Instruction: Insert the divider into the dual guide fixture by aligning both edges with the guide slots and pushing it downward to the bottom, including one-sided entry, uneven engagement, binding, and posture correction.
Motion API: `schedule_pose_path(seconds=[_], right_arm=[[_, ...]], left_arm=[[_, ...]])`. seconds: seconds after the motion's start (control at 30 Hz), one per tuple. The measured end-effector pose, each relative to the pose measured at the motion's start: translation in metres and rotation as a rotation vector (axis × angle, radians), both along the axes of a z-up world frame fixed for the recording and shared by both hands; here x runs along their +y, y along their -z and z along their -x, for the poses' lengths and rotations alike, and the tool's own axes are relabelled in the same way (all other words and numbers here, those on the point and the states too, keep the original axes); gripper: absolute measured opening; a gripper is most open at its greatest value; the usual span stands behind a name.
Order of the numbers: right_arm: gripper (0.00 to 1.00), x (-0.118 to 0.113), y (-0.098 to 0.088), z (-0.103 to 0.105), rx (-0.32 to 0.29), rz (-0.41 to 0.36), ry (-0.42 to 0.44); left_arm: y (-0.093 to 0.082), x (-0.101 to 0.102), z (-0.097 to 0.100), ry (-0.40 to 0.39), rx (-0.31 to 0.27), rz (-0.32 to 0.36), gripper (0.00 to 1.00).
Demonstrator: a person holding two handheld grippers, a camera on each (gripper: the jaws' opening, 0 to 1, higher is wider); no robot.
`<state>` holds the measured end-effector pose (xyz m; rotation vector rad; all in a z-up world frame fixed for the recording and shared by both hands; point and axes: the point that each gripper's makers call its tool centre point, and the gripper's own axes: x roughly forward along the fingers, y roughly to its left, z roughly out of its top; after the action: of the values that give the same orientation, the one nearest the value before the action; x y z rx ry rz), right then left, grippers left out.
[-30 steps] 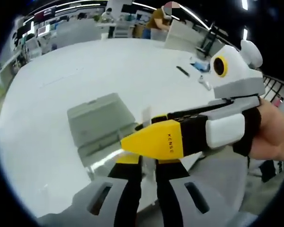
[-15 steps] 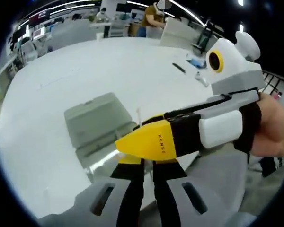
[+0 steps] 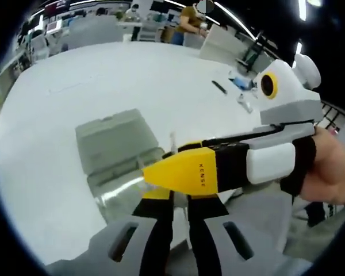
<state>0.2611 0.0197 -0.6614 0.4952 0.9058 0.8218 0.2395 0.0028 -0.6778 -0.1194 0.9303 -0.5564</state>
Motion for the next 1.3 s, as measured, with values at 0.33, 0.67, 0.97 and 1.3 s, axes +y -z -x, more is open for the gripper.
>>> schedule_pose_path(seconds=[0.33,0.67,0.97,1.3], right_arm=[[0.30,0.0000,0.0012,-0.0014,-0.004,0.002,0.012],[0.30,0.0021,0.0011,-0.0004,-0.010,0.010,0.009],[0.31,0.0020,0.0008,-0.0012,-0.005,0.013,0.017],[0.33,0.0015,0.0001,-0.0063,0.011,-0.012,0.019]], left_arm=[[-0.0001,0.0014,-0.0006,-0.008,-0.008,-0.008,0.06],[0.0006,0.0038,-0.0004,-0.008,-0.007,-0.017,0.05],[-0.0011,0.0025,0.0000,0.012,-0.009,-0.010,0.03],[-0.0009,0.0081,-0.0009,0.005,0.027,0.041,0.02]])
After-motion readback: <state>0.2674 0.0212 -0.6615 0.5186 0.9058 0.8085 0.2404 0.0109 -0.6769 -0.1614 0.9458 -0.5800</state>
